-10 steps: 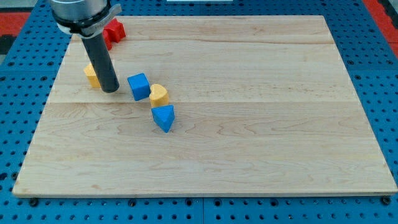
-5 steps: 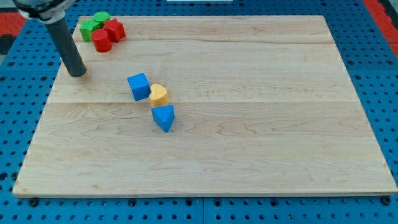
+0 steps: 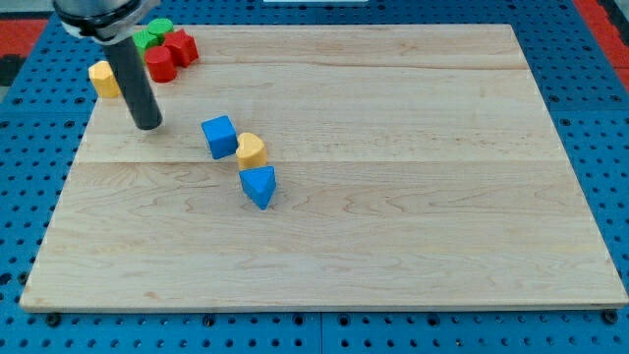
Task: Place the yellow hexagon towards the left side of the red circle
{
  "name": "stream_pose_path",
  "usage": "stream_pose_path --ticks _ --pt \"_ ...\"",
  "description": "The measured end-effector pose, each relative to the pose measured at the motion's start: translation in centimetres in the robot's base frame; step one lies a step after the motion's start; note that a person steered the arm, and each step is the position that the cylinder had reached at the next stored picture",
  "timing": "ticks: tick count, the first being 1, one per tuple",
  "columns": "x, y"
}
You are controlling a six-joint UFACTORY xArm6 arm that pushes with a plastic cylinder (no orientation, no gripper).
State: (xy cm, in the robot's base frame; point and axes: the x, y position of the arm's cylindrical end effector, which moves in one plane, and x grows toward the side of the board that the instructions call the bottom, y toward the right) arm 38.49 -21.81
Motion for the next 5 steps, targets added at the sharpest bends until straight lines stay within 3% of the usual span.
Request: stream_pose_path --ticks 1,2,5 --pt "-0.5 -6.1" --pt "-1.2 -8.7" --pt "-8.9 -7.0"
